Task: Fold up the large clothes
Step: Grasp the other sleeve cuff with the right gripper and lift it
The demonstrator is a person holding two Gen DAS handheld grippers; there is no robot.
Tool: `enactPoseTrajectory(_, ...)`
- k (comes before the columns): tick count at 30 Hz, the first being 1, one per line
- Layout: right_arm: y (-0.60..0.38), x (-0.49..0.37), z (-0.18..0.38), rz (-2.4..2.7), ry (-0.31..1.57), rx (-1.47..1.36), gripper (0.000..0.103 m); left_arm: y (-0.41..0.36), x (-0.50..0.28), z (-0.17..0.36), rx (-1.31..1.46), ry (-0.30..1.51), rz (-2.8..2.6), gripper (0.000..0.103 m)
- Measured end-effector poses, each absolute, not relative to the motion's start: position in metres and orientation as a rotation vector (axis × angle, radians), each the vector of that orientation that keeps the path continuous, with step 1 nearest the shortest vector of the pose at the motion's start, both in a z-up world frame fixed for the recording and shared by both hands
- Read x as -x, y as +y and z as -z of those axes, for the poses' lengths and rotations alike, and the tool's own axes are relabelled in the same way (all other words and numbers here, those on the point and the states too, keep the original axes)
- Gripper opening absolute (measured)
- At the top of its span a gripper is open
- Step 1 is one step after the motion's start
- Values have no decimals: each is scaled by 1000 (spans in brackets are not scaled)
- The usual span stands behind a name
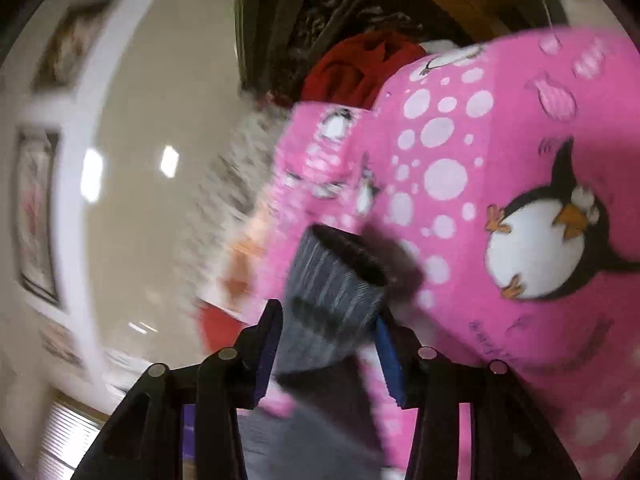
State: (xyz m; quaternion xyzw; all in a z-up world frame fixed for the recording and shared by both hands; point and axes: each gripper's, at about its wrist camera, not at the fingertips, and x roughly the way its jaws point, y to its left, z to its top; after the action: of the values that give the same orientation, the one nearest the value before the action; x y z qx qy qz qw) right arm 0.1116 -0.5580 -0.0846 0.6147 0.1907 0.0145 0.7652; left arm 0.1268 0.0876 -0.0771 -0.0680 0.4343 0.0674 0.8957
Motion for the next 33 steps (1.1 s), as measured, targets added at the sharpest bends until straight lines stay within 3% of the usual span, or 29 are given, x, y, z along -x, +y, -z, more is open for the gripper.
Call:
enactPoseTrajectory(2,-558,-111,85,-33,406,-1356,56,87,-126,78,141,900,-140,98)
enactPoseTrajectory(12,-545,-156,68,72,603,-1159,55,87,-127,78,139,900,-141,98)
enactPoseTrajectory(15,-547,-171,62,116,668,-1062,45,89,-126,78,138,900,-143,98)
enactPoseTrajectory(19,-550,-181,52,149,754,-938,8,87,-127,78,137,900,-143,99)
enactPoseTrajectory(33,-538,-81,-96,228,556,-460,5,88,-124,77,147,897,-144,99)
